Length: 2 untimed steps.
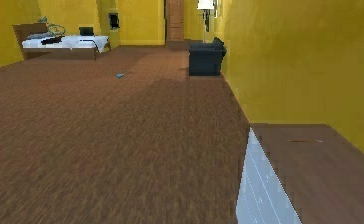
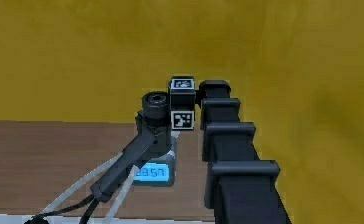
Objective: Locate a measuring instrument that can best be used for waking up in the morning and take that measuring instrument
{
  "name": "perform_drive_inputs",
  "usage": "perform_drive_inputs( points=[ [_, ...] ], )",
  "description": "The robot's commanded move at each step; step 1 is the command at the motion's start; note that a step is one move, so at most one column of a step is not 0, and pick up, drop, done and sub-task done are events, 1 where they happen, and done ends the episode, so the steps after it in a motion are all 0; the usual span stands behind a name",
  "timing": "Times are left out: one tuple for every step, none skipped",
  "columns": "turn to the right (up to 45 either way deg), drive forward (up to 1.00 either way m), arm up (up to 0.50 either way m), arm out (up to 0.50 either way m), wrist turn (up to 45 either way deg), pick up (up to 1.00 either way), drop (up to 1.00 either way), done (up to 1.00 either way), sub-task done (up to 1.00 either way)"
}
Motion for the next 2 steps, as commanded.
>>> perform_drive_inputs(
  points=[
    [0.0, 0.0, 0.0, 0.0, 45.0, 0.0, 0.0, 0.0, 0.0],
    [0.0, 0.0, 0.0, 0.0, 45.0, 0.0, 0.0, 0.0, 0.0]
  ],
)
